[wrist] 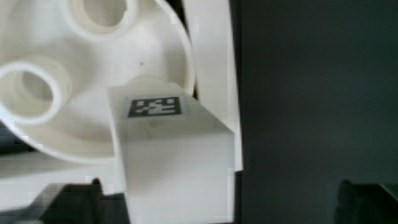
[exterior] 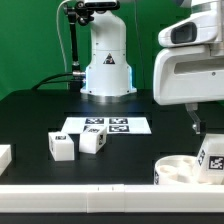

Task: Assemble stool

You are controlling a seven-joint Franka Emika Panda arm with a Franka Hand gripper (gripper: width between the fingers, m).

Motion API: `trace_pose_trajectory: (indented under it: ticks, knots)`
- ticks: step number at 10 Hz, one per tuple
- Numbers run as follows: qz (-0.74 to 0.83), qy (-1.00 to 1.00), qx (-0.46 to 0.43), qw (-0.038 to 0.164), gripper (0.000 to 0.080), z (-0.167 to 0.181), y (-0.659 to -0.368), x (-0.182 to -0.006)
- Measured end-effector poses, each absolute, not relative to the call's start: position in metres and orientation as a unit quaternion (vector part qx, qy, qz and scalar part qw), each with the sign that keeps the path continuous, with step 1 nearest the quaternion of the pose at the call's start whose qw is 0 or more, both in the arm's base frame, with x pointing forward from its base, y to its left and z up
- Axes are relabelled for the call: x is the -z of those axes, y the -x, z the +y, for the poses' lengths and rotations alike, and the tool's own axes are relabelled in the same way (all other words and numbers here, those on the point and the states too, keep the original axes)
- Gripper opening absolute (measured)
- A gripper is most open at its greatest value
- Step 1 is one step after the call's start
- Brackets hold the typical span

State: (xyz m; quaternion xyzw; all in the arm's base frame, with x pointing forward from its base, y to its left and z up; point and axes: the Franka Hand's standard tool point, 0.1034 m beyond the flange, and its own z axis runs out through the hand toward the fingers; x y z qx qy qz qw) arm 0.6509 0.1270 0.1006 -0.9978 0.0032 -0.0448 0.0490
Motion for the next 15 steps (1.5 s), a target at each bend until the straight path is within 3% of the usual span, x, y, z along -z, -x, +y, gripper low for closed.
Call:
trace_pose_trajectory:
  ticks: [8, 10, 15]
  knots:
    - [-0.263, 0.963, 0.055, 0.022, 0.0649, 0.118, -0.653, -0.099]
    - [-0.38, 0.924, 0.049, -0.002, 0.0649, 0.115, -0.652, -0.095]
    - [-0.541, 0.84, 0.029, -0.03, 0.0649, 0.109, -0.649, -0.084]
